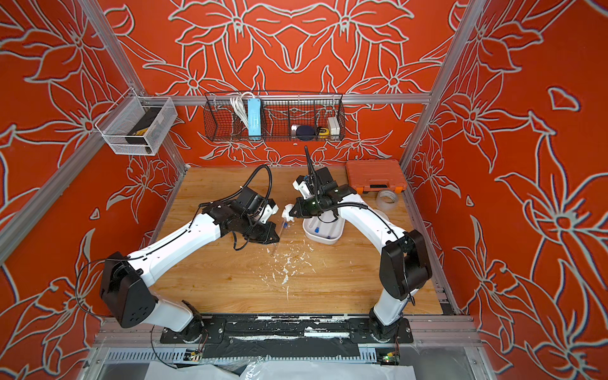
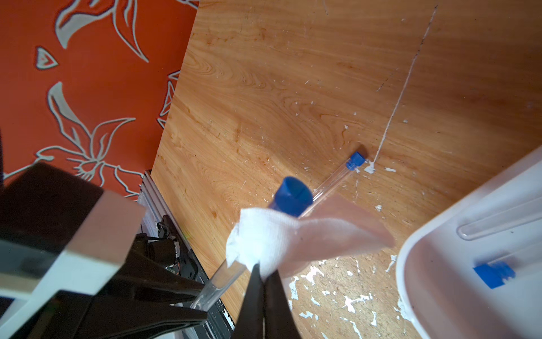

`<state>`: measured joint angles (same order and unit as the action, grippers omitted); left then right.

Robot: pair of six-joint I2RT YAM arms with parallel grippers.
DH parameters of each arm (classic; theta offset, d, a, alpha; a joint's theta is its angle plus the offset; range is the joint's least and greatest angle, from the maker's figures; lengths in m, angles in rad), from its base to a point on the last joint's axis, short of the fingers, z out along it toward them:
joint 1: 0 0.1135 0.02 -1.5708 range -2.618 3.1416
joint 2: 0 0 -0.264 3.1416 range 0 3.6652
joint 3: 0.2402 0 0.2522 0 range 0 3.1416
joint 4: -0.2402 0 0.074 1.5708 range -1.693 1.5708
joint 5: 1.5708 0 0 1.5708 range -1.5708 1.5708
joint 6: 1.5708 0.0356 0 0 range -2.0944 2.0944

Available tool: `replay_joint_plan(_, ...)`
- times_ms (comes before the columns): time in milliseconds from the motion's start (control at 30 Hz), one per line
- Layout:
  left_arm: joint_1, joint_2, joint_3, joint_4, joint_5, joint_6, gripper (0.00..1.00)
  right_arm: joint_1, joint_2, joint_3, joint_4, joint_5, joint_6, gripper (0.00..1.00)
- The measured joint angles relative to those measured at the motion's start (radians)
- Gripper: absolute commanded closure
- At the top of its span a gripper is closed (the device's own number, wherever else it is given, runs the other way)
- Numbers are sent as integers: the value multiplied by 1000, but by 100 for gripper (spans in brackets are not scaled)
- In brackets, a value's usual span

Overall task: Wipe the exteriors of test tubes
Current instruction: Wipe the dirt from the test tube.

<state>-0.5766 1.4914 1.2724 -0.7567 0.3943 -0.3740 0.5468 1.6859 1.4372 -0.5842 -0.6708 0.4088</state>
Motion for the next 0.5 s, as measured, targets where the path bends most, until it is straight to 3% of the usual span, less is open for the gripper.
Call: replay_joint_plan(500,0,42,59,47,-15,-51,95,53,-74,-98,17,24,66,100)
